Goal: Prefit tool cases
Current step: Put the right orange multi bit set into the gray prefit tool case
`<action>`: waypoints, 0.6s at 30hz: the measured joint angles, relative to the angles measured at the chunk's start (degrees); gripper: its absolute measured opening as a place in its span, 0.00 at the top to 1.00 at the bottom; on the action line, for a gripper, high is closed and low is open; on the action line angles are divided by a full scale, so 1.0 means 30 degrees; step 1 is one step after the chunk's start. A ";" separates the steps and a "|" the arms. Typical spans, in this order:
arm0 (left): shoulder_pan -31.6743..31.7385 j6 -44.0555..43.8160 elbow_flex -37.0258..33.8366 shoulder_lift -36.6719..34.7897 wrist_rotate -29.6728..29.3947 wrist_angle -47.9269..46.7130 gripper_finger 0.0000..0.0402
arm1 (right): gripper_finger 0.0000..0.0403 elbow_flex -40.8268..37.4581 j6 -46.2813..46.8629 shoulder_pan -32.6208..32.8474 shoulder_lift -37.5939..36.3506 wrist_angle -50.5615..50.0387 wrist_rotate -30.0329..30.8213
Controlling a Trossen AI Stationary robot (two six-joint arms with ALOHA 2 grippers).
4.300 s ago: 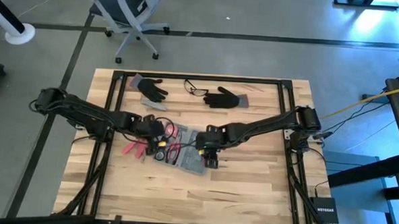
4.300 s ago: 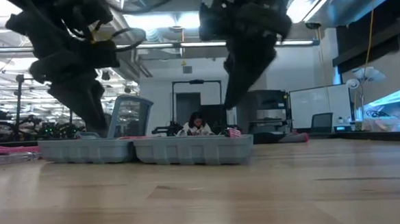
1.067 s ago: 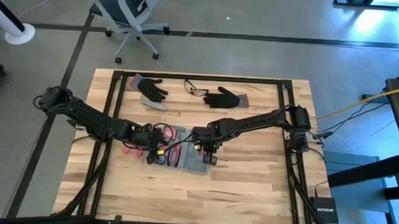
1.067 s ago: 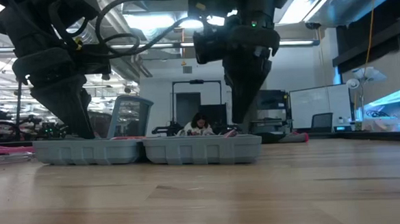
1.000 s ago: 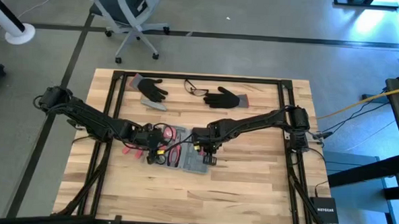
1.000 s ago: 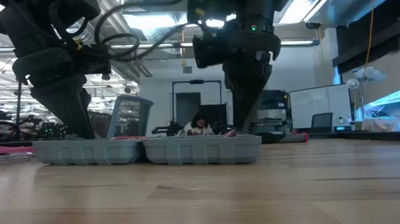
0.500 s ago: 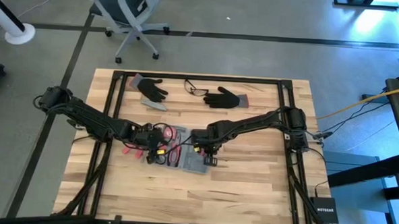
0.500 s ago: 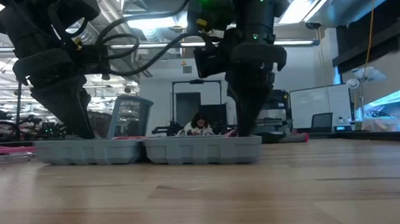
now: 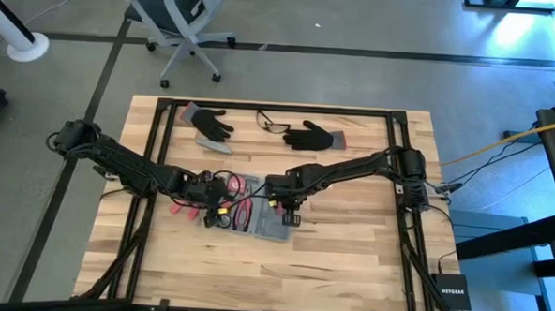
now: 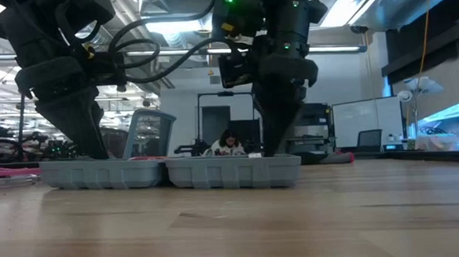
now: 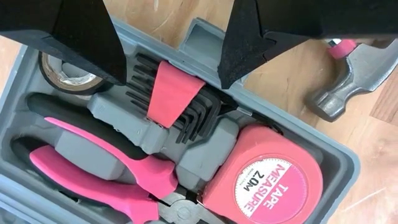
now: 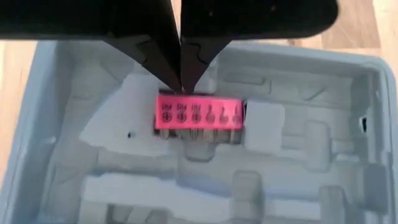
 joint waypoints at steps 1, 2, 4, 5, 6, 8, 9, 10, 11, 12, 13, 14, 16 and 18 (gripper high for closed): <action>0.0000 -0.0007 0.0000 0.0000 0.0000 0.0007 0.38 | 1.00 0.0000 0.0002 0.0018 0.0000 0.0154 -0.0043; 0.0002 -0.0007 0.0000 0.0000 0.0000 0.0007 0.38 | 1.00 0.0000 0.0002 0.0016 0.0000 0.0224 -0.0138; 0.0003 -0.0007 0.0000 0.0000 0.0002 0.0010 0.38 | 1.00 0.0000 0.0009 0.0016 -0.0007 0.0286 -0.0213; 0.0006 -0.0010 0.0000 0.0000 0.0000 0.0015 0.38 | 1.00 0.0000 0.0022 0.0016 -0.0007 0.0286 -0.0253; 0.0001 -0.0015 0.0000 0.0000 -0.0002 0.0015 0.38 | 1.00 0.0000 0.0061 0.0016 -0.0007 0.0279 -0.0261; 0.0000 -0.0015 0.0000 0.0000 -0.0066 0.0022 0.38 | 1.00 0.0047 0.0151 0.0001 -0.0010 0.0143 -0.0316; 0.0000 -0.0015 0.0000 0.0000 -0.0073 0.0022 0.38 | 1.00 0.0197 0.0193 -0.0042 -0.0035 -0.0207 -0.0317; 0.0011 -0.0015 0.0000 0.0000 -0.0080 0.0022 0.38 | 1.00 0.0405 0.0191 -0.0089 -0.0044 -0.0468 -0.0337; 0.0028 -0.0020 0.0000 0.0000 -0.0080 0.0028 0.38 | 1.00 0.0666 0.0185 -0.0113 -0.0070 -0.0504 -0.0308; 0.0029 -0.0017 0.0000 0.0000 -0.0087 0.0029 0.38 | 1.00 0.0940 0.0120 -0.0144 -0.0089 -0.0466 -0.0198; 0.0034 -0.0017 0.0000 0.0000 -0.0087 0.0029 0.38 | 1.00 0.1192 0.0037 -0.0227 -0.0109 -0.0457 -0.0022; 0.0036 -0.0015 0.0000 0.0000 -0.0110 0.0036 0.38 | 1.00 0.1415 -0.0004 -0.0263 -0.0117 -0.0388 0.0071; 0.0036 -0.0015 0.0000 0.0000 -0.0131 0.0040 0.38 | 1.00 0.1613 -0.0002 -0.0444 -0.0117 0.0057 0.0027; 0.0036 -0.0015 0.0000 0.0000 -0.0131 0.0041 0.38 | 1.00 0.1614 0.0081 -0.0523 -0.0117 0.0222 -0.0033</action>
